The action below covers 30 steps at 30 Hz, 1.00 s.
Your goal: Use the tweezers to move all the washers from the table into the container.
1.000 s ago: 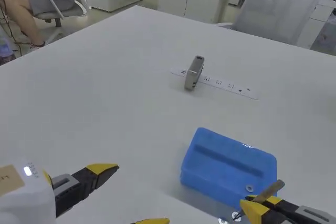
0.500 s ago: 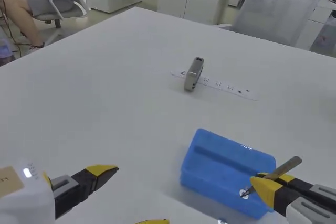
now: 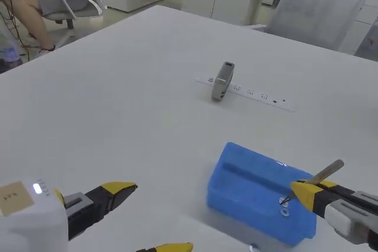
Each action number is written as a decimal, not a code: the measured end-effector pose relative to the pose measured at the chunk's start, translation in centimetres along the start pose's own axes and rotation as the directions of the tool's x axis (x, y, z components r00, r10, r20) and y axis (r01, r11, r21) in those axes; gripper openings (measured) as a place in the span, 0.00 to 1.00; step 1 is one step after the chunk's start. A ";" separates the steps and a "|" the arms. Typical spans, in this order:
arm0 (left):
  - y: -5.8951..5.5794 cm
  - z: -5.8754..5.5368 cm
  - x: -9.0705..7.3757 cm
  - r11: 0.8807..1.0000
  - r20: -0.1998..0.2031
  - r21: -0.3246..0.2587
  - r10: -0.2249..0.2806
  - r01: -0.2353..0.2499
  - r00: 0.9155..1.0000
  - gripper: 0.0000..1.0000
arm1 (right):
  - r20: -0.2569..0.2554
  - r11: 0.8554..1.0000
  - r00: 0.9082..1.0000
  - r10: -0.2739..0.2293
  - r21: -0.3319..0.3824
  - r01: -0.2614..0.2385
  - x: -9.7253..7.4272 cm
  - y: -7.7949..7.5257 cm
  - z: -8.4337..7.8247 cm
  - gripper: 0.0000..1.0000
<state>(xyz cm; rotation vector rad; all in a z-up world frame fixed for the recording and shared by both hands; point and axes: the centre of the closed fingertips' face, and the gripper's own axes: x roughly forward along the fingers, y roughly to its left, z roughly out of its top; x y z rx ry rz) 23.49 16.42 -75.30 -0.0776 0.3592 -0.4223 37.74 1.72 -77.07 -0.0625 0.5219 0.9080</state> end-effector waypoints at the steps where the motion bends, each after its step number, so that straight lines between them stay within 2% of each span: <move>1: 0.0 0.0 0.0 1.000 -0.001 0.002 0.000 0.000 1.000 0.62 | -0.004 1.000 1.000 -0.003 0.003 0.003 0.2 -0.2 -0.1 0.03; 9: 0.0 0.0 0.0 1.000 -0.006 0.004 0.004 -0.004 1.000 0.61 | -0.056 1.000 0.998 -0.006 0.008 0.006 1.9 -1.0 -1.6 0.03; 14: -0.1 -0.1 0.0 1.000 -0.013 0.009 0.002 -0.002 1.000 0.61 | -0.072 1.000 0.997 -0.009 0.013 0.010 2.5 -1.2 -2.1 0.03; 24: -0.1 -0.3 0.0 1.000 -0.021 0.012 0.002 -0.002 1.000 0.61 | -0.105 1.000 0.994 -0.006 0.002 0.006 3.4 -1.4 -2.9 0.03; 30: -0.1 -0.3 0.0 1.000 -0.023 0.016 0.003 -0.002 1.000 0.60 | -0.105 1.000 0.994 0.002 -0.003 -0.002 3.4 -1.3 -3.0 0.04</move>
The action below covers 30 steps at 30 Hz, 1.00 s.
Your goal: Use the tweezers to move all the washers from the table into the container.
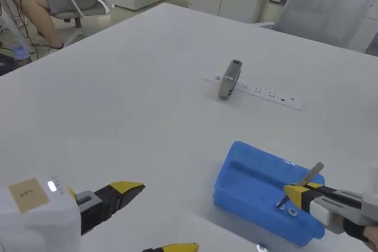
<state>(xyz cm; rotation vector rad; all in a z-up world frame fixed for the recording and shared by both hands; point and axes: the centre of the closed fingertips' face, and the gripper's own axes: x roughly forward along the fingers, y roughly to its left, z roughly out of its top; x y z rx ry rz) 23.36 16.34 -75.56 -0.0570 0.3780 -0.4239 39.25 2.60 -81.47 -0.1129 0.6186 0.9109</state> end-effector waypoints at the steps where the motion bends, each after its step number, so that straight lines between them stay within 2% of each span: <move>1: 0.0 0.0 0.0 1.000 -0.002 0.000 -0.001 0.001 1.000 0.60 | -0.002 1.000 1.000 0.010 0.002 -0.010 0.0 0.1 0.0 0.04; 7: 0.0 -0.2 0.1 1.000 -0.009 0.003 -0.003 0.003 1.000 0.60 | 0.023 1.000 1.000 0.014 -0.012 -0.014 -1.0 0.4 0.8 0.04; 13: -0.1 -0.3 0.1 1.000 -0.014 0.006 -0.006 0.006 1.000 0.60 | 0.055 0.999 0.998 0.035 -0.032 -0.034 -2.2 1.7 2.1 0.04; 21: -0.1 -0.4 0.1 1.000 -0.020 0.010 -0.007 0.007 1.000 0.59 | 0.090 0.997 0.994 0.065 -0.049 -0.061 -3.8 4.3 3.2 0.04; 26: -0.1 -0.5 0.1 1.000 -0.024 0.012 -0.007 0.007 1.000 0.59 | 0.100 0.996 0.991 0.085 -0.048 -0.081 -4.7 6.0 3.1 0.04; 30: -0.2 -0.6 0.1 1.000 -0.030 0.017 -0.010 0.011 1.000 0.58 | 0.076 0.993 0.992 0.103 -0.068 -0.098 -4.9 6.9 2.2 0.04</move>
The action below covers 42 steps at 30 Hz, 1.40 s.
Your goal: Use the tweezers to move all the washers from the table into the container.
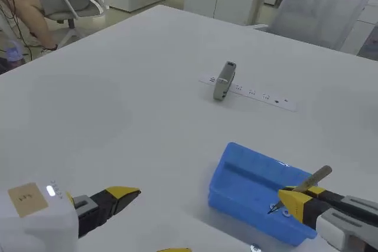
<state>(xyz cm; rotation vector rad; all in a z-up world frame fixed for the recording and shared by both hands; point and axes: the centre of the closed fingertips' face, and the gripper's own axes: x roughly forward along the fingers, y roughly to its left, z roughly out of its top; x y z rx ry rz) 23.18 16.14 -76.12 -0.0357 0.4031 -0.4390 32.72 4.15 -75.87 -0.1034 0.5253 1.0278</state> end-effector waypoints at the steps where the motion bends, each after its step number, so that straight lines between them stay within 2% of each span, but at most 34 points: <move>1: 0.0 0.0 0.0 1.000 -0.002 0.002 -0.001 0.001 1.000 0.58 | -0.005 1.000 1.000 0.003 0.002 -0.003 0.0 0.1 -0.2 0.04; 9: -0.1 -0.1 0.0 1.000 -0.008 0.005 -0.002 0.002 1.000 0.57 | -0.036 0.999 0.999 0.022 0.035 -0.020 0.8 1.1 -2.5 0.04; 13: -0.1 -0.2 0.0 1.000 -0.010 0.007 -0.001 0.001 1.000 0.57 | -0.063 0.999 0.998 0.027 0.042 -0.024 1.5 1.1 -3.9 0.04; 20: 0.0 -0.3 0.1 1.000 -0.016 0.010 -0.002 0.002 1.000 0.57 | -0.101 1.000 0.995 0.015 0.014 -0.014 2.0 0.6 -5.2 0.04; 35: 0.1 -0.5 0.1 1.000 -0.024 0.015 0.000 0.001 1.000 0.56 | -0.122 1.000 0.992 0.017 0.002 -0.017 2.1 0.6 -6.0 0.04; 37: 0.1 -0.5 0.1 1.000 -0.025 0.016 0.000 0.000 1.000 0.56 | -0.123 1.000 0.992 0.018 -0.012 -0.020 2.2 0.7 -6.0 0.04; 39: 0.1 -0.5 0.1 1.000 -0.025 0.017 0.001 -0.001 1.000 0.56 | -0.131 0.997 0.991 0.018 -0.070 -0.028 2.2 0.8 -6.0 0.04; 42: 0.1 -0.5 0.1 1.000 -0.027 0.018 0.002 -0.001 1.000 0.56 | -0.138 0.995 0.990 0.024 -0.088 -0.036 2.3 1.1 -6.0 0.03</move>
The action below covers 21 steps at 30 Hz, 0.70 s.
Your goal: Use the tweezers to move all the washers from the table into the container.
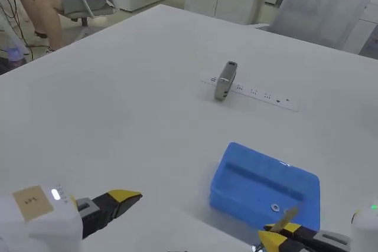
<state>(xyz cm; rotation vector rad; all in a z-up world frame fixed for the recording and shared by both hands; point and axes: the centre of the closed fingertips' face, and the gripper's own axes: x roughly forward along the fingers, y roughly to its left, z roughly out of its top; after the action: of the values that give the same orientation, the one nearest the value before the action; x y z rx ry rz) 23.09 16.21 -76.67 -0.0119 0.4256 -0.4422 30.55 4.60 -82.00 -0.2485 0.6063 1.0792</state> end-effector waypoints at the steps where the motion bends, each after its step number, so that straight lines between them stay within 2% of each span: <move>1: 0.0 0.0 0.0 1.000 -0.001 0.001 0.000 0.000 1.000 0.55 | -0.002 1.000 1.000 -0.002 -0.011 0.002 0.0 0.0 0.0 0.03; 13: 0.0 0.0 0.0 1.000 -0.003 0.003 0.002 -0.002 1.000 0.55 | -0.012 0.998 1.000 -0.014 -0.065 0.013 -0.2 0.2 -0.1 0.04; 21: 0.0 -0.1 0.0 1.000 -0.005 0.004 0.001 -0.001 1.000 0.55 | -0.006 0.998 1.000 -0.023 -0.058 0.023 -0.3 -0.2 0.0 0.04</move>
<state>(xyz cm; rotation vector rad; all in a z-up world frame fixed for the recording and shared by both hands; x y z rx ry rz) 23.05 16.19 -76.72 -0.0068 0.4291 -0.4424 30.58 4.30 -81.85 -0.3092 0.5776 1.0750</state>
